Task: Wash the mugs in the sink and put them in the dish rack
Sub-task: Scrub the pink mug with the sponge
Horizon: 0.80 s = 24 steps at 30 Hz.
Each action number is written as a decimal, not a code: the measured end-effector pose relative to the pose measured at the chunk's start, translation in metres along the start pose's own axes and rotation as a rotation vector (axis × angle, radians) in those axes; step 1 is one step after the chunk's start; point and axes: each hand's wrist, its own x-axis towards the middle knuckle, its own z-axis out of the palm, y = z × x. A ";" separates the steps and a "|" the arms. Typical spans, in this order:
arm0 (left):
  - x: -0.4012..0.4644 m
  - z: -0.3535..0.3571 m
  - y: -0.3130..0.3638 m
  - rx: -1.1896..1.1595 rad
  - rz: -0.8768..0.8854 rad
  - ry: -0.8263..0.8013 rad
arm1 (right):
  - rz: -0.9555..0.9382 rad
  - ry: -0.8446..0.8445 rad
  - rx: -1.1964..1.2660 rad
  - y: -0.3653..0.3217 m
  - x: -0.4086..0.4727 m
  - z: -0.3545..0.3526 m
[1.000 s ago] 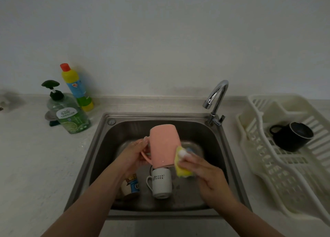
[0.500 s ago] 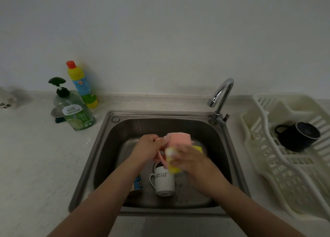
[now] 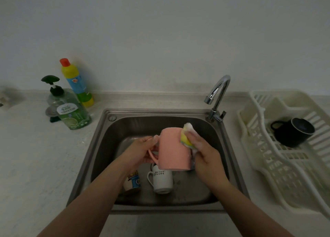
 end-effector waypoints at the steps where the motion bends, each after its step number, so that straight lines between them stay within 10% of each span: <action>1: 0.000 -0.001 0.000 -0.053 0.012 -0.025 | -0.039 -0.046 0.024 -0.004 0.003 0.003; 9: 0.001 -0.006 -0.007 -0.173 0.001 -0.023 | -0.055 -0.011 -0.041 0.001 0.010 -0.002; 13: 0.000 -0.004 0.001 0.013 0.006 0.053 | -0.470 -0.298 -0.285 0.010 -0.004 -0.001; 24: 0.000 0.011 0.010 0.333 0.023 0.158 | -0.419 -0.280 -0.310 0.030 -0.007 -0.010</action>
